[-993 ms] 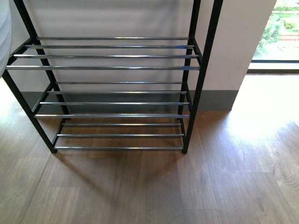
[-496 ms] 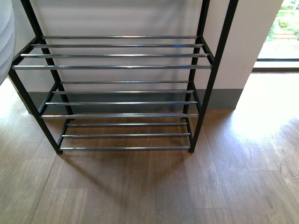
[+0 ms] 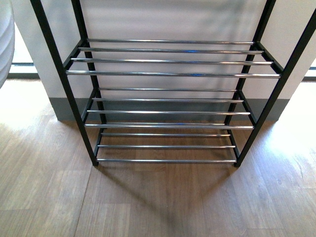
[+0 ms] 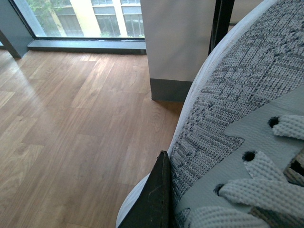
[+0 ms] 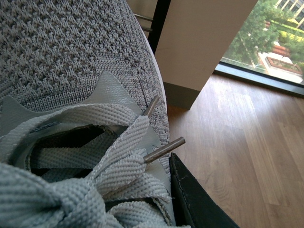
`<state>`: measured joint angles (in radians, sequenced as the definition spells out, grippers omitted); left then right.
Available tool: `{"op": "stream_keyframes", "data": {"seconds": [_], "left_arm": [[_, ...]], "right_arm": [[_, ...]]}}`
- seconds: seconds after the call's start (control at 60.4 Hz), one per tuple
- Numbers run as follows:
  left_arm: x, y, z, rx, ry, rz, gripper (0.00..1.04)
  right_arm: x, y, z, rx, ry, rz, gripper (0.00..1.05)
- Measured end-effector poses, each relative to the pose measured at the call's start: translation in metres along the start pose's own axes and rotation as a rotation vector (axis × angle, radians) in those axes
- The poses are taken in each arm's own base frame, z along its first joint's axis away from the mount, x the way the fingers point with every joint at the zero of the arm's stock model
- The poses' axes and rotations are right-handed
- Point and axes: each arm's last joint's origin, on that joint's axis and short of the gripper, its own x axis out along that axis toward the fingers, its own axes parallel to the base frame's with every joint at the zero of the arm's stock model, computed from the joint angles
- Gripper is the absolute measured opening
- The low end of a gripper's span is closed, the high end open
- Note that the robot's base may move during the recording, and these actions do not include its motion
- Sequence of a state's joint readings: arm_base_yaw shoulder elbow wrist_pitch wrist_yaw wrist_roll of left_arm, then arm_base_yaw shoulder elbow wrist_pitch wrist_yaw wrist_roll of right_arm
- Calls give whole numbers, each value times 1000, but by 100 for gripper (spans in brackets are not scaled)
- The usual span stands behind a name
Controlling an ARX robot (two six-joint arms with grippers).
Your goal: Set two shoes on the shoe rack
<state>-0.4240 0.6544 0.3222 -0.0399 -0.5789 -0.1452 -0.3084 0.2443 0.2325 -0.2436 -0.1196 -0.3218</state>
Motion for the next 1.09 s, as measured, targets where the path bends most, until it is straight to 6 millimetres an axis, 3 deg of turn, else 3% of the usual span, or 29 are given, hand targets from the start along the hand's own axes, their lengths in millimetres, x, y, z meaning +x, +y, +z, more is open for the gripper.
{"op": "stream_keyframes", "data": {"seconds": [1.092], "left_arm": [[0, 0, 0, 0, 1, -2, 2]], "right_arm": [[0, 0, 0, 1, 5, -10, 1]]}}
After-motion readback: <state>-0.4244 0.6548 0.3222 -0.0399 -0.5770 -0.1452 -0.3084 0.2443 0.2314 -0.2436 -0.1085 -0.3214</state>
